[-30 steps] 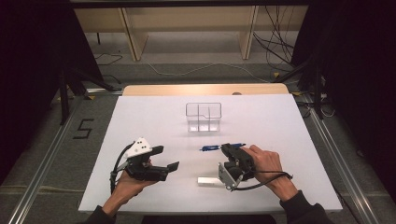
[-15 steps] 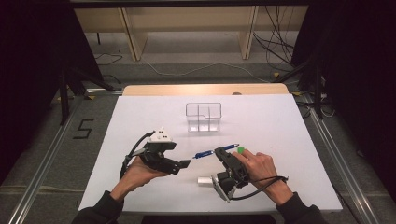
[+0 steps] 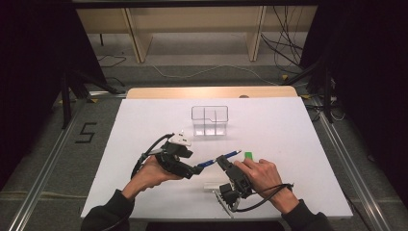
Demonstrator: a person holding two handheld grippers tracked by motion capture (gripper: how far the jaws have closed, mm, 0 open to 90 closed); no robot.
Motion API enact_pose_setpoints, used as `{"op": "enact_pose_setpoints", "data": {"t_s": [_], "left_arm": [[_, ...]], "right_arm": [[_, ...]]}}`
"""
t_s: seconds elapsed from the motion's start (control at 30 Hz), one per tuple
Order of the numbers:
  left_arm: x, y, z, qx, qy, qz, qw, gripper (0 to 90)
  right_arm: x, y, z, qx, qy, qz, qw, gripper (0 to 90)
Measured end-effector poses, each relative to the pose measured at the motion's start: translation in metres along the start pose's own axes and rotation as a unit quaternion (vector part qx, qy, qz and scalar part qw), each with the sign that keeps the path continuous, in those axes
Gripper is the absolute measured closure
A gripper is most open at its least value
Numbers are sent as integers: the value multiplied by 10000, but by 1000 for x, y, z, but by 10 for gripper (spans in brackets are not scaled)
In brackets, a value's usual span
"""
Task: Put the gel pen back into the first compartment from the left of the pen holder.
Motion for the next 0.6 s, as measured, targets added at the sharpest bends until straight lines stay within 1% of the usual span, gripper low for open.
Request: {"op": "enact_pose_setpoints", "data": {"t_s": [0.03,0.07,0.1,0.17,0.23,0.27,0.3,0.33,0.4,0.47,0.5,0.57,0.6], "left_arm": [[-2,2,1,56,19,-10,10000,316],[-3,3,0,116,91,-83,9999,334],[-4,4,1,159,117,-120,9997,352],[-7,7,3,186,190,-141,9995,381],[-8,8,5,236,248,-192,9992,418],[-8,9,5,259,263,-229,9991,428],[-8,9,5,300,272,-276,9988,445],[-9,9,4,338,270,-304,9986,459],[-10,11,4,428,274,-372,9980,481],[-11,12,4,457,326,-412,9976,502],[-12,13,5,511,319,-423,9973,529],[-14,15,6,567,403,-516,9962,553],[-15,16,7,592,389,-550,9960,561]], "right_arm": [[-1,0,0,9,-19,18,10000,801],[-2,1,0,43,-74,59,9999,802],[-2,1,-1,12,-39,37,10000,801],[-4,2,-1,27,-143,103,9998,802],[-5,2,-3,-10,-180,79,9998,802],[-5,2,-4,-27,-194,78,9998,802],[-6,2,-4,27,-216,119,9997,801],[-6,1,-5,-3,-210,105,9997,802],[-7,1,-5,18,-252,127,9996,802],[-8,1,-6,13,-292,145,9995,802],[-8,1,-7,18,-307,147,9994,802],[-9,2,-8,-2,-342,167,9993,802],[-9,2,-8,13,-397,196,9990,802]]}}
Point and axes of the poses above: each handheld gripper's, and its own axes: y roughly forward along the jaws, x roughly out of its underside, z roughly to its right, the point moved 1 cm from there along y, roughly forward along the jaws, and after that the axes turned 10 degrees about y, right-handed, at the moved point
